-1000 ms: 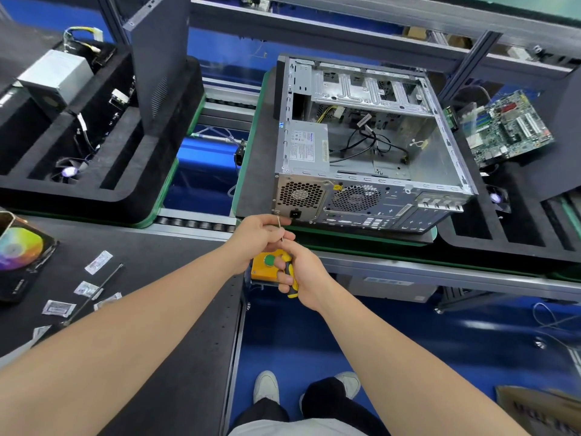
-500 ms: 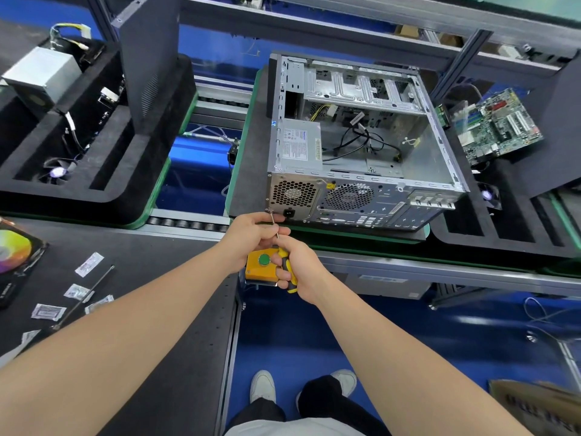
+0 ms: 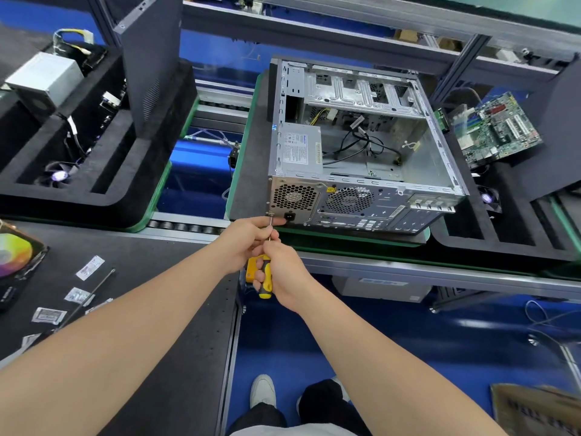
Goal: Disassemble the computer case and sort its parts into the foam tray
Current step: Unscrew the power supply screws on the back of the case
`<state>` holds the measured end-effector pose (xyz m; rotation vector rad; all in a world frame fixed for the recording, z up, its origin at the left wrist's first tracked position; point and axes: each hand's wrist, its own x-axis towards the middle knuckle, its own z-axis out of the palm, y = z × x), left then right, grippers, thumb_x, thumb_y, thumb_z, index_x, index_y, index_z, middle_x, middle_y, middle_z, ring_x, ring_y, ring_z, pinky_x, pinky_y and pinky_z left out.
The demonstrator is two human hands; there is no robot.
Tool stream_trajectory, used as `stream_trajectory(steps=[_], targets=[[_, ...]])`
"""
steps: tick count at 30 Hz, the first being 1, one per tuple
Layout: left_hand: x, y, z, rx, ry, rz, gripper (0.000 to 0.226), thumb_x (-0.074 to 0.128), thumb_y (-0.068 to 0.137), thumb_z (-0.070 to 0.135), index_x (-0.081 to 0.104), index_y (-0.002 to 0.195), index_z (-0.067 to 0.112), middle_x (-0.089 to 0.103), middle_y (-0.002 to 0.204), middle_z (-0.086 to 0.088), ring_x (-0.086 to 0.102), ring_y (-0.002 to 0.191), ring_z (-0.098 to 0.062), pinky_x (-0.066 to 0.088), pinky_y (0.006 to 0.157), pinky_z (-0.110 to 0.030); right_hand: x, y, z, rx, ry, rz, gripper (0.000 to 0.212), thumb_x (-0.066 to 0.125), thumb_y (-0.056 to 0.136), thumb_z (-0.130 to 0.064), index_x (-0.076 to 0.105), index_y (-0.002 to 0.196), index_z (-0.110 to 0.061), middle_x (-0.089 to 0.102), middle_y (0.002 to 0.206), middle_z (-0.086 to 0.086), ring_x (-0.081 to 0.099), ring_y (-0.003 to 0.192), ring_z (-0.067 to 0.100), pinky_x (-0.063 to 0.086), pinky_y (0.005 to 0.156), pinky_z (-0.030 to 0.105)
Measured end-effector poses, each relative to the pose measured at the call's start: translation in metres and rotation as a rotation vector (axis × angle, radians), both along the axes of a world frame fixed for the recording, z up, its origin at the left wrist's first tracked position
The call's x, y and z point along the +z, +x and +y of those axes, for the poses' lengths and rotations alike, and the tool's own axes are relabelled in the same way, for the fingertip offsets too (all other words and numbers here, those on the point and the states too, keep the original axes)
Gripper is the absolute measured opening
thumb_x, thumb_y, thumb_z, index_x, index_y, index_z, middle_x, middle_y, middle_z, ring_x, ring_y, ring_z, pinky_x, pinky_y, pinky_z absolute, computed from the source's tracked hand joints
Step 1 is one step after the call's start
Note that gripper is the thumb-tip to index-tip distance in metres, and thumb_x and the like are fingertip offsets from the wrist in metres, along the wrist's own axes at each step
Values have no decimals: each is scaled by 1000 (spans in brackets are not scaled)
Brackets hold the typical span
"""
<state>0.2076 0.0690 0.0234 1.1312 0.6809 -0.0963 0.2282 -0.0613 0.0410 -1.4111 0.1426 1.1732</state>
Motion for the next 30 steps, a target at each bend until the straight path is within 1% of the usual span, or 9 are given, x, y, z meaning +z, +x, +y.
stream_trajectory(steps=[6, 10, 13, 15, 17, 19, 21, 26, 30], targets=[[-1, 3, -4, 47, -117, -21, 31, 48, 104, 3, 72, 119, 15, 72, 85, -5, 72, 97, -20, 58, 70, -26, -1, 0, -2, 11, -133, -279, 32, 42, 112, -26, 65, 103, -6, 61, 75, 9, 62, 53, 19, 55, 51, 33], [-8, 3, -6, 87, -78, -6, 25, 54, 102, 7, 71, 120, 12, 76, 92, -7, 73, 91, -20, 58, 76, -31, -8, 3, -11, -98, 121, 115, 28, 58, 106, -35, 66, 92, -13, 58, 69, 1, 49, 51, 12, 39, 44, 24], [-13, 4, -6, 105, -132, -16, 23, 56, 101, 7, 74, 115, 10, 74, 94, -10, 58, 63, -14, 55, 71, -29, -12, 5, -20, -66, 256, 305, 35, 53, 107, -47, 66, 91, -20, 49, 70, -2, 37, 47, 10, 29, 42, 22], [-16, 6, -6, 114, -193, -24, 24, 55, 102, 6, 75, 114, 9, 73, 90, -10, 48, 53, -9, 53, 65, -26, -12, 7, -22, -48, 288, 358, 31, 50, 107, -43, 65, 92, -20, 43, 68, -2, 30, 45, 9, 24, 41, 22], [-17, 5, -6, 97, -203, -38, 26, 52, 103, 7, 76, 113, 13, 74, 89, -8, 54, 57, -10, 53, 67, -26, -10, 8, -20, -35, 230, 275, 25, 51, 107, -36, 65, 99, -16, 43, 68, -1, 29, 46, 10, 24, 41, 24], [-17, 4, -5, 72, -152, -49, 28, 50, 104, 7, 74, 116, 15, 76, 92, -6, 71, 81, -15, 57, 75, -29, -9, 7, -17, -10, 105, 98, 23, 47, 108, -29, 63, 106, -12, 48, 68, 1, 34, 47, 13, 30, 43, 26], [-15, 4, -5, 49, -128, -62, 29, 48, 105, 5, 71, 121, 15, 76, 92, -3, 74, 97, -17, 58, 79, -29, -6, 7, -13, 7, -24, -77, 25, 46, 107, -24, 64, 106, -7, 57, 69, 5, 47, 48, 16, 42, 46, 29], [-7, 2, -5, 27, -134, -79, 32, 45, 106, 5, 70, 122, 17, 75, 89, 1, 74, 90, -14, 58, 74, -26, 4, 6, -5, -13, -138, -253, 27, 53, 105, -21, 72, 96, -4, 67, 71, 15, 67, 53, 27, 62, 55, 41], [-5, 2, -8, 11, -130, -77, 29, 45, 105, 6, 67, 124, 13, 77, 111, -6, 75, 97, -18, 55, 82, -32, -4, 6, -9, 24, -320, -583, 31, 59, 105, -27, 76, 83, -14, 72, 73, 12, 72, 52, 22, 64, 54, 39]])
